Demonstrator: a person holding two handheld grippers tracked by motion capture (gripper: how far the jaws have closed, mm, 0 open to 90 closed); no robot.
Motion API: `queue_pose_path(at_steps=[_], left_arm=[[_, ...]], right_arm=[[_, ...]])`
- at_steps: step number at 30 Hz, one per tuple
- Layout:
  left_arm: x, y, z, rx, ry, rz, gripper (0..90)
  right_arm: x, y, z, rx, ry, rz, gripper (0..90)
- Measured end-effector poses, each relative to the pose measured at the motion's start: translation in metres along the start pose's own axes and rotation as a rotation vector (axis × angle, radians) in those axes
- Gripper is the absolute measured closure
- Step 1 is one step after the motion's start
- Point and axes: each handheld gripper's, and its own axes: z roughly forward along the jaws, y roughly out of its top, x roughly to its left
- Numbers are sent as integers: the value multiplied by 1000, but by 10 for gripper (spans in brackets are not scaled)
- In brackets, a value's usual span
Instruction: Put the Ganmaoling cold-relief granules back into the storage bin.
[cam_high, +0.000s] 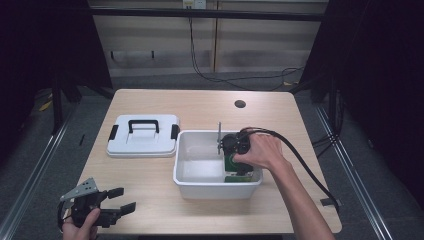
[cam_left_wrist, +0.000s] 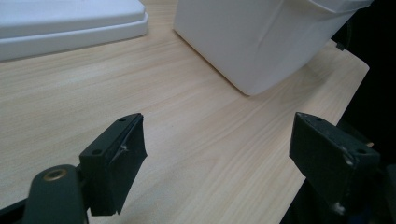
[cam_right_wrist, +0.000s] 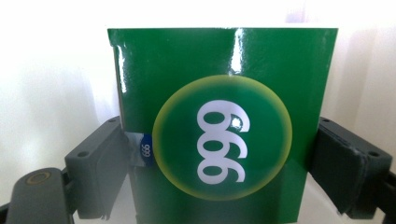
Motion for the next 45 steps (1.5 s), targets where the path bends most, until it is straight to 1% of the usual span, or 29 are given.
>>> queue_pose_path(at_steps=[5,7,11,12,14,15,18,19,20,24,25,26,28,29,30,31,32,33,34,35,36,37,39,42,43,44,45], left_arm=[[0,0,0,-2,5,0,185],[0,0,-1,-7,7,-1,185],[1,0,-1,-7,7,-3,185],[0,0,-1,-8,6,-3,185],[0,0,-1,-9,5,-5,185],[1,0,-1,-8,6,-5,185],[0,0,-1,-8,6,-4,185],[0,0,-1,-8,6,-3,185],[0,0,-1,-7,7,-4,185],[1,0,-1,-6,7,-5,185],[1,0,-1,-4,8,-3,185],[1,0,-1,-4,8,-3,185],[1,0,-1,-8,11,-9,185],[1,0,-1,-9,13,-10,185],[1,0,-2,-9,13,-10,185],[1,0,-1,-8,14,-12,185],[1,0,-2,-7,14,-13,185],[1,0,-2,-7,13,-13,185],[1,-1,-2,-8,14,-12,185],[1,-1,-2,-9,16,-11,185],[1,-1,-2,-10,16,-15,185],[1,-1,-2,-8,14,-17,185],[1,-1,-1,-7,13,-16,185],[1,-1,-1,-7,13,-18,184],[1,-1,-1,-6,13,-17,184],[1,-1,-2,-6,13,-15,184],[1,-1,-2,-7,14,-16,185]], right_arm=[[1,0,1,1,0,-7,116],[1,0,2,11,4,-10,110],[-1,-1,3,2,11,-5,95],[-2,-1,3,-7,26,1,95],[-2,-2,4,-15,32,-3,90],[-1,-2,3,-9,41,3,90],[-1,-3,3,-24,33,-6,90],[-1,-3,2,-24,33,6,90],[-1,-3,1,-28,26,1,90],[0,-6,-4,-57,17,8,89],[-2,-7,-5,-64,7,-13,90],[-1,-8,-6,-73,14,-8,90],[1,-8,-9,-66,3,-4,90],[2,-9,-9,-72,8,2,90],[1,-9,-9,-91,11,-14,89],[2,-9,-11,-88,2,0,90],[2,-10,-11,-101,11,-11,90],[2,-10,-13,-97,10,3,90],[3,-11,-14,-106,0,4,90],[2,-12,-15,-116,2,1,90],[3,-14,-16,-125,-1,13,90],[2,-15,-18,-128,3,13,90],[2,-19,-21,-156,20,38,91],[3,-24,-28,-191,13,68,97],[3,-27,-31,-221,13,65,102],[3,-29,-34,-237,17,81,115],[3,-31,-36,-257,17,74,116]])
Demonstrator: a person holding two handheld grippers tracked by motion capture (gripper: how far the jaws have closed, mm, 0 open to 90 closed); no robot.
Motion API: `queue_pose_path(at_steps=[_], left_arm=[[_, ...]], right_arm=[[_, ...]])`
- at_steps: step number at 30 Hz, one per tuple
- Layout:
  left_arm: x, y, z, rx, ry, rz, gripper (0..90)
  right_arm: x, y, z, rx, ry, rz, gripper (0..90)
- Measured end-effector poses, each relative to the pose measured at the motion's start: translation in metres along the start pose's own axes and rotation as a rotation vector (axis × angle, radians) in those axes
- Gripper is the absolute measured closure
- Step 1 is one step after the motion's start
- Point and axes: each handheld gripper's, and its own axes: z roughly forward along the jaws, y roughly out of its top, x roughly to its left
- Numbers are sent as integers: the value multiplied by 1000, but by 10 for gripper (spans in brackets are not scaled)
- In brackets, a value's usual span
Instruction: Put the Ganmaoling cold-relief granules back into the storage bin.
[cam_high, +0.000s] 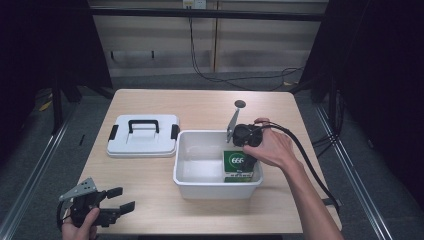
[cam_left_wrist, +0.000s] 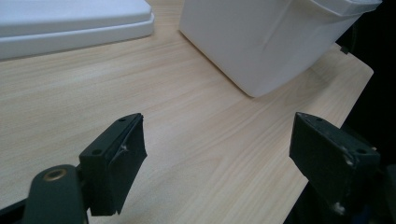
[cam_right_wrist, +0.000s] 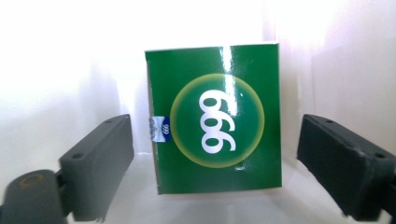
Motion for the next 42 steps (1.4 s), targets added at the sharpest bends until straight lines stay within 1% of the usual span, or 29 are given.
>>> queue_pose_path(at_steps=[3,5,6,7,8,11,13,14,17,19,21,22,24,27,28,32,34,36,37,38,41,42], left_arm=[[0,0,0,2,-1,2,185],[0,0,0,1,0,0,184],[0,0,0,2,-1,1,184],[0,0,0,1,0,1,184],[0,0,0,2,0,1,184],[0,0,0,5,3,-1,184],[1,0,1,5,4,-4,185],[1,0,1,4,3,-4,185],[0,0,1,5,5,-3,185],[0,0,0,6,9,-4,185],[1,-1,1,7,10,-8,185],[1,-1,1,7,11,-10,185],[1,-1,1,7,11,-9,185],[1,-1,1,10,11,-7,185],[1,-1,1,9,12,-7,185],[1,-1,1,8,14,-11,185],[1,-1,1,9,14,-9,185],[1,-1,1,7,13,-11,185],[1,-1,1,8,14,-11,185],[1,-1,1,8,14,-11,184],[1,-1,1,8,14,-11,185],[1,-1,1,10,15,-11,185]], right_arm=[[2,-5,-10,-60,-8,24,121],[3,-10,-15,-117,-9,23,122],[3,-12,-17,-132,-8,32,125],[4,-16,-19,-162,-12,39,125],[4,-19,-21,-179,-19,43,126],[4,-31,-28,-251,-48,76,129],[4,-38,-31,-280,-59,89,129],[5,-40,-32,-285,-61,99,129],[7,-50,-35,-341,-84,115,130],[9,-56,-37,-364,-102,134,132],[12,-65,-41,-408,-117,163,132],[12,-68,-42,-430,-120,167,133],[14,-76,-45,-474,-124,192,137],[16,-87,-49,-514,-144,212,139],[17,-91,-49,-521,-147,221,139],[23,-104,-50,-551,-186,255,142],[27,-111,-51,-581,-190,273,145],[31,-119,-52,-613,-214,297,141],[33,-122,-52,-625,-213,308,143],[35,-126,-52,-635,-224,316,143],[43,-138,-50,-651,-254,351,144],[46,-143,-48,-647,-265,357,147]])
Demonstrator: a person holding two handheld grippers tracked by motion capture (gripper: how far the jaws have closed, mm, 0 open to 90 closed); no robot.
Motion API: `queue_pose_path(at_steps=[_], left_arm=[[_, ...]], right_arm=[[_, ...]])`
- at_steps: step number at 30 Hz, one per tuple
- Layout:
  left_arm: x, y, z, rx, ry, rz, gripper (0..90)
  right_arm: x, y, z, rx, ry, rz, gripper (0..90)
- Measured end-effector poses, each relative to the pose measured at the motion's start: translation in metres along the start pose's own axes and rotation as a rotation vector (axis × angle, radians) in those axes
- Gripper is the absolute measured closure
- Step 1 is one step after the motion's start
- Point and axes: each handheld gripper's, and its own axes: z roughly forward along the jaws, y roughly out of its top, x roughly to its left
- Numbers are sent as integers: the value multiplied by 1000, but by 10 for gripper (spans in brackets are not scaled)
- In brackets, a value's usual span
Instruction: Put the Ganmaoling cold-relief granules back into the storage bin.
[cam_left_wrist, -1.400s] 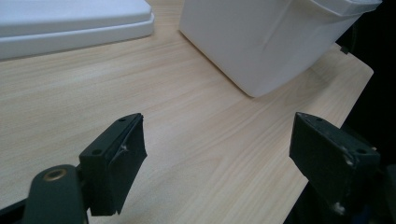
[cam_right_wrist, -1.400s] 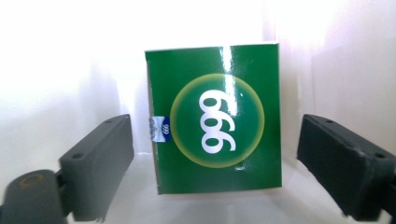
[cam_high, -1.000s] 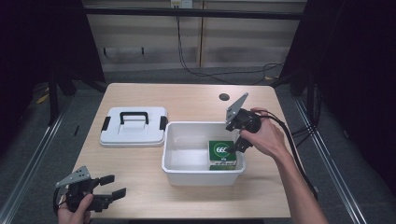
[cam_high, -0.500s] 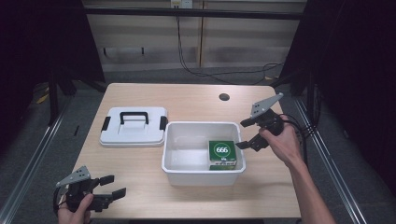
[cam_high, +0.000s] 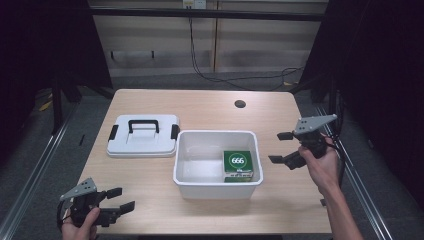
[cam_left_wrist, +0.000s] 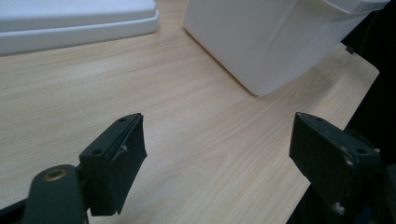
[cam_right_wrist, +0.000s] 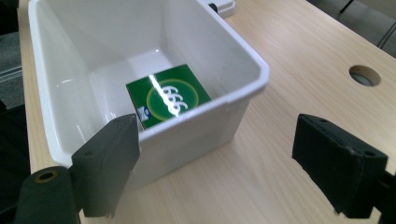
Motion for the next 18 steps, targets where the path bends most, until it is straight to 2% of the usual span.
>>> queue_pose_path(at_steps=[2,4,10,13,18], left_arm=[[0,0,0,0,0,0,185],[0,0,0,1,1,1,185],[1,1,1,-6,0,-4,185],[1,1,1,-5,5,-4,185],[1,1,0,-3,7,0,186]], right_arm=[[1,-13,-4,-9,-50,25,133],[2,-23,-5,-15,-47,45,132],[12,-51,-11,-31,-94,89,132],[18,-65,-17,-58,-106,116,132],[26,-86,-14,-77,-124,148,132]])
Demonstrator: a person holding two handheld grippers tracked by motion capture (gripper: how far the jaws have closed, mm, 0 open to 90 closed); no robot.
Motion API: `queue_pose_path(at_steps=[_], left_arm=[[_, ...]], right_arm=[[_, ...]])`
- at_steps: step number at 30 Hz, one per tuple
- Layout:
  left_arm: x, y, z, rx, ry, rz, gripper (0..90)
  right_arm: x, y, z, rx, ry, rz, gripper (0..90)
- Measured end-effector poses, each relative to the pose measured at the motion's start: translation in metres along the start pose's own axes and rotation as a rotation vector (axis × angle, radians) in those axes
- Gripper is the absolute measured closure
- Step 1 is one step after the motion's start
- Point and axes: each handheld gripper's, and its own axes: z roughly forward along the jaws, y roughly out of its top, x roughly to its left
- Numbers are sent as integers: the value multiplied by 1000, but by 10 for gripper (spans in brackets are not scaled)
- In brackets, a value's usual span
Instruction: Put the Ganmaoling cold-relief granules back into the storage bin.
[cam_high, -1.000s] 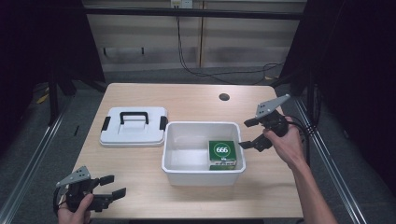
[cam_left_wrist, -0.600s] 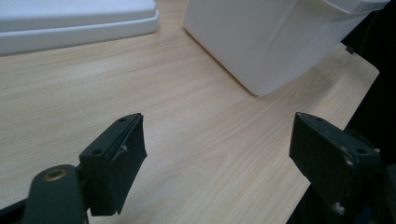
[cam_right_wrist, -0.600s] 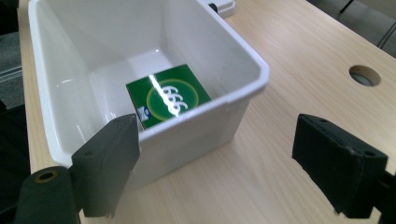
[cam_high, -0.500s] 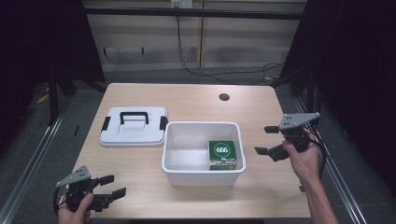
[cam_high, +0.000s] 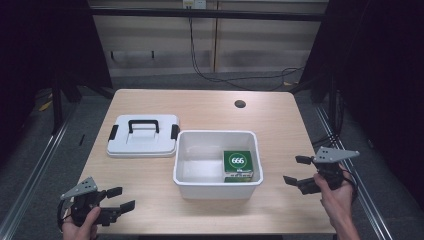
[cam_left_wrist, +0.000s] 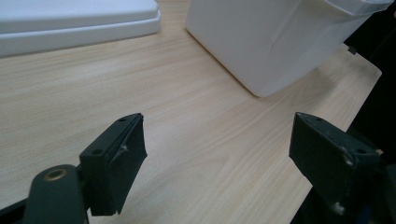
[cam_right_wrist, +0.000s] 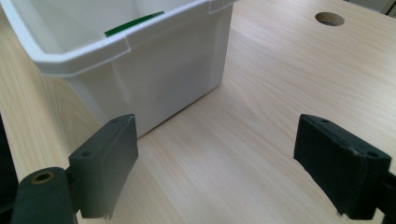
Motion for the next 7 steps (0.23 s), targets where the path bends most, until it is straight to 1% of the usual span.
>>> queue_pose_path(at_steps=[2,5,7], left_arm=[[0,0,0,-2,2,-6,186],[0,0,0,0,-3,-1,186],[-1,1,0,2,-9,4,186]], right_arm=[[3,-10,1,-21,-11,15,131],[3,-21,3,-16,-12,33,131],[2,-26,3,-19,-26,42,130]])
